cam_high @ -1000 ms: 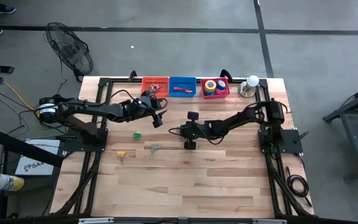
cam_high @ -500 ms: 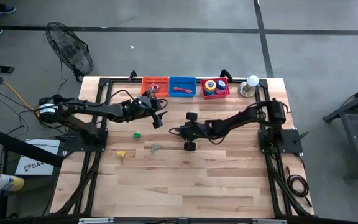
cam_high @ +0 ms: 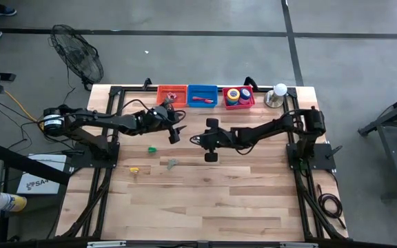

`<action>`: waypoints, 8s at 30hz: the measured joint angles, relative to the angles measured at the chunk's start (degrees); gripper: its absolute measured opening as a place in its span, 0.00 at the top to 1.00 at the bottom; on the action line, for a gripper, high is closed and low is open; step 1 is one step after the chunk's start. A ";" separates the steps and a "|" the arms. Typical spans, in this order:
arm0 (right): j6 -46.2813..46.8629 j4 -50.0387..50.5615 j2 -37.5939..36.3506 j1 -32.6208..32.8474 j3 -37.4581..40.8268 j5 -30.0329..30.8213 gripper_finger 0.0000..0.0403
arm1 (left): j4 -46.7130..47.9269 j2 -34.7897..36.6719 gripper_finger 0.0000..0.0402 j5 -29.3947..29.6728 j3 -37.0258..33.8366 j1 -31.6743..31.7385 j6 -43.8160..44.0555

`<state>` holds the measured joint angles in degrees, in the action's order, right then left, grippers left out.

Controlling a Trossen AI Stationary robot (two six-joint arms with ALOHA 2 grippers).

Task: Pick and place Stapler, Stapler remover, tape
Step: Put the green staple remover into the orange bin

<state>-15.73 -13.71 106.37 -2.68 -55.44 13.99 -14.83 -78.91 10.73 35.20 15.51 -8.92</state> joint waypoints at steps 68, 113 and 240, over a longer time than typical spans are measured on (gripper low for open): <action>-3.34 -13.13 -0.26 -5.26 0.00 -8.42 0.78 | 0.70 -2.73 0.48 -13.18 2.69 -0.15 -11.88; 0.59 -12.25 -0.31 -6.05 0.00 -13.36 0.78 | 1.76 -2.73 0.59 -19.89 2.64 -0.13 -10.78; 9.42 15.81 -10.93 -8.63 0.02 0.64 0.50 | -0.02 -8.98 0.79 -3.81 3.58 28.35 14.70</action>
<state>-6.31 2.10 95.44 -11.31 -55.42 14.63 -14.85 -87.90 6.92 38.78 43.86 5.78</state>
